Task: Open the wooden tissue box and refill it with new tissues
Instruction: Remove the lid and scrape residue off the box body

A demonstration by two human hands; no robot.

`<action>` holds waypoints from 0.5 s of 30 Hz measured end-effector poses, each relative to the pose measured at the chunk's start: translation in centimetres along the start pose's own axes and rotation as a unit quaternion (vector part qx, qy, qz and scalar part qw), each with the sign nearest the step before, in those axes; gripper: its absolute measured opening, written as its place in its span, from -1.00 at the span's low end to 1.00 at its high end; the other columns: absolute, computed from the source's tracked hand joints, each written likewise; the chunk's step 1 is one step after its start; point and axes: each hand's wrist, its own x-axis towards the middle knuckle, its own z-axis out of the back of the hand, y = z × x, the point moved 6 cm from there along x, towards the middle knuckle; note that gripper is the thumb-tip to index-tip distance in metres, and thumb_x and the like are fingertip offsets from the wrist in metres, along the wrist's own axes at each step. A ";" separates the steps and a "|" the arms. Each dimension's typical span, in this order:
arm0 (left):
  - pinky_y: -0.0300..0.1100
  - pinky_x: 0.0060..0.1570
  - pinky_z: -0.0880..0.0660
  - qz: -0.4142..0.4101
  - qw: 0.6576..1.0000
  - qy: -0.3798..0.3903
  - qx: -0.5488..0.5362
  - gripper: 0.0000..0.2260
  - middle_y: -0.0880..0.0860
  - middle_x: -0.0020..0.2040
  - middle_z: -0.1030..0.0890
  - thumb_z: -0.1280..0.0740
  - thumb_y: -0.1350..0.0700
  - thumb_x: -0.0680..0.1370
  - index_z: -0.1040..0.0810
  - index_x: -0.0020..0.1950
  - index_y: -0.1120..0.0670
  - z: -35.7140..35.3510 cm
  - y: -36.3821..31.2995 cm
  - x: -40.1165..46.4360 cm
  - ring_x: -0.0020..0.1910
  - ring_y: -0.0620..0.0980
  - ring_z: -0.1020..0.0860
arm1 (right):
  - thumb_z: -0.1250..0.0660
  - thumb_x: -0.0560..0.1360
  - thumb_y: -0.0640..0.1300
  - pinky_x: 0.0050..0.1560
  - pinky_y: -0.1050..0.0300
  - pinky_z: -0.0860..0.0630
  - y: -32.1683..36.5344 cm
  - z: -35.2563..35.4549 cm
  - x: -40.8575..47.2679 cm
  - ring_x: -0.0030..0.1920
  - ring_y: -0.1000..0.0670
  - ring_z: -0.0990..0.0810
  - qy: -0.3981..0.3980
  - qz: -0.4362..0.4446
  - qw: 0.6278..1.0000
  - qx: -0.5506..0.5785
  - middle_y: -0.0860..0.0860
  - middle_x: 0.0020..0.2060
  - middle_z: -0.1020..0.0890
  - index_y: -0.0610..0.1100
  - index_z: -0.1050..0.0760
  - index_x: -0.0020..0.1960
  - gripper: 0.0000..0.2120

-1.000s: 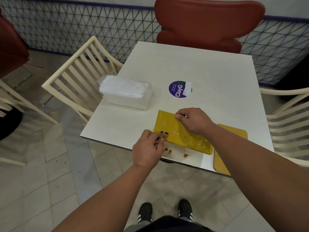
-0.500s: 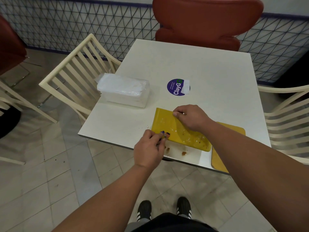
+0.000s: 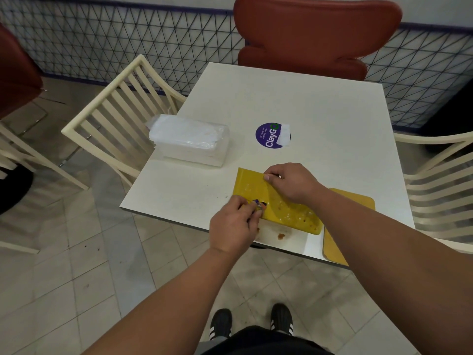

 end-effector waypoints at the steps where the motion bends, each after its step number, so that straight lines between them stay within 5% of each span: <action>1: -0.30 -0.44 -0.40 -0.011 1.000 -0.003 0.007 -0.77 -0.08 -0.13 -0.55 -0.29 -0.11 0.49 -0.69 -0.08 -0.05 0.1 -0.1 0.2 -0.31 -0.09 -0.55 | -0.18 0.63 0.01 0.03 0.18 -0.34 0.0 0.0 -0.1 0.18 -0.05 -0.52 0.000 0.001 1.000 0.001 0.01 0.19 -0.62 -0.04 -0.58 0.22 -0.71; 6: -0.27 -0.42 -0.38 0.092 0.995 -0.040 0.008 -0.85 -0.08 -0.16 -0.51 -0.38 -0.07 0.50 -0.68 -0.03 -0.04 1.6 2.8 1.5 -0.33 -0.05 -0.54 | -0.17 0.63 0.02 0.04 0.17 -0.35 0.0 -0.1 -0.2 0.18 -0.05 -0.52 0.004 -0.002 1.000 0.001 0.02 0.20 -0.61 -0.03 -0.57 0.24 -0.71; 11: -0.27 -0.46 -0.38 -0.002 1.000 -0.022 0.019 -0.80 -0.05 -0.17 -0.54 -0.31 -0.06 0.50 -0.69 -0.05 -0.03 0.8 0.4 1.9 -0.35 -0.05 -0.53 | -0.18 0.63 0.02 0.05 0.17 -0.36 0.0 -0.2 -0.3 0.18 -0.05 -0.52 0.003 -0.004 1.000 0.006 0.01 0.19 -0.62 -0.02 -0.58 0.23 -0.71; 15: -0.26 -0.44 -0.35 0.082 0.995 -0.049 0.008 -0.87 -0.05 -0.15 -0.52 -0.38 -0.01 0.51 -0.69 -0.01 -0.03 1.9 2.2 3.2 -0.35 -0.03 -0.53 | -0.17 0.64 0.03 0.06 0.18 -0.34 0.1 -0.1 -0.3 0.19 -0.05 -0.51 0.007 -0.006 1.000 0.002 0.01 0.21 -0.60 -0.03 -0.56 0.25 -0.70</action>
